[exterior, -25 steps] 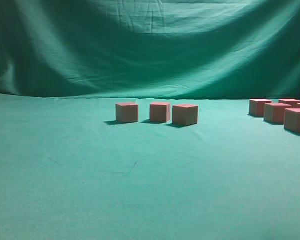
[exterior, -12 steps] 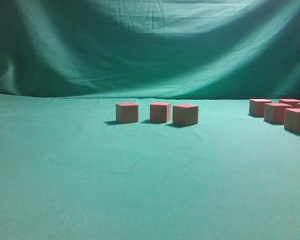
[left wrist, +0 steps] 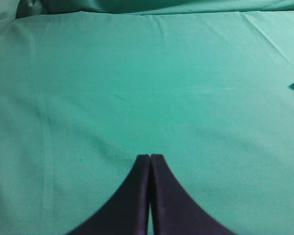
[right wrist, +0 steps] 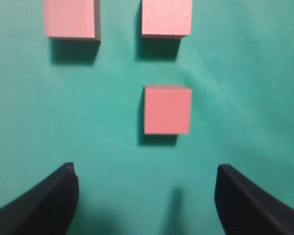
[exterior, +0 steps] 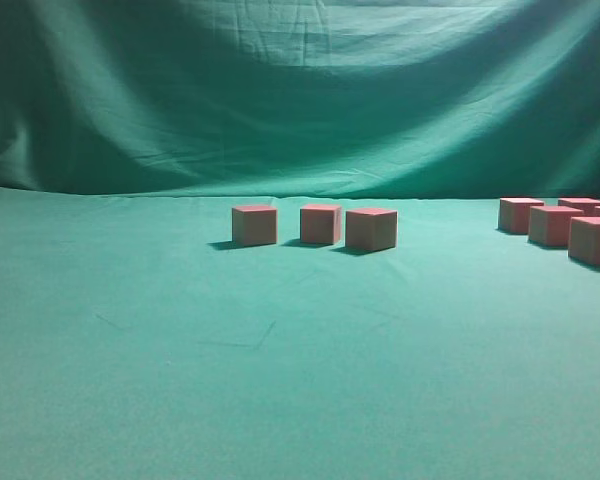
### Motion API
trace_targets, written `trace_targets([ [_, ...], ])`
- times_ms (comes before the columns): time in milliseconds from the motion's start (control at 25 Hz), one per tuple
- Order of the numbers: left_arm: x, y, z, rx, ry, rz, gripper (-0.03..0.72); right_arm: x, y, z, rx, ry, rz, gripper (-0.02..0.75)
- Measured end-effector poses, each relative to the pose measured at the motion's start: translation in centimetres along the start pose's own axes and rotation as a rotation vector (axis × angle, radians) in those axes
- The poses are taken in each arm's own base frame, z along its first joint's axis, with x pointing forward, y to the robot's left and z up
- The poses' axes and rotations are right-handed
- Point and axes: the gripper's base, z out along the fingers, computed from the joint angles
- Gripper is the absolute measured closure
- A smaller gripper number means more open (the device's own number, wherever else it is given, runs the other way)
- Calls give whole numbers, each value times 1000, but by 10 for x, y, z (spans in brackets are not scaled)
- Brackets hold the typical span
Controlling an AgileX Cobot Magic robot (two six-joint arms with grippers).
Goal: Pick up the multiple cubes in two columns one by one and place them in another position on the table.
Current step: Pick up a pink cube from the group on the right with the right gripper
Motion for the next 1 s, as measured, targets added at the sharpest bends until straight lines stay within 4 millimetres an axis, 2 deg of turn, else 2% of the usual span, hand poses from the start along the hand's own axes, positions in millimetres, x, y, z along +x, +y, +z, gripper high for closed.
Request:
trace_targets([
  [200,0,0,0,0,0,0,688,-10,-2,22,23,14,-17,209],
  [400,0,0,0,0,0,0,688,-14,-15,39,-8,44,46,209],
  [880,0,0,0,0,0,0,688,-24,-16,61,-72,19,13,209],
  [1000,0,0,0,0,0,0,688,-25,-16,63,-71,19,13,376],
])
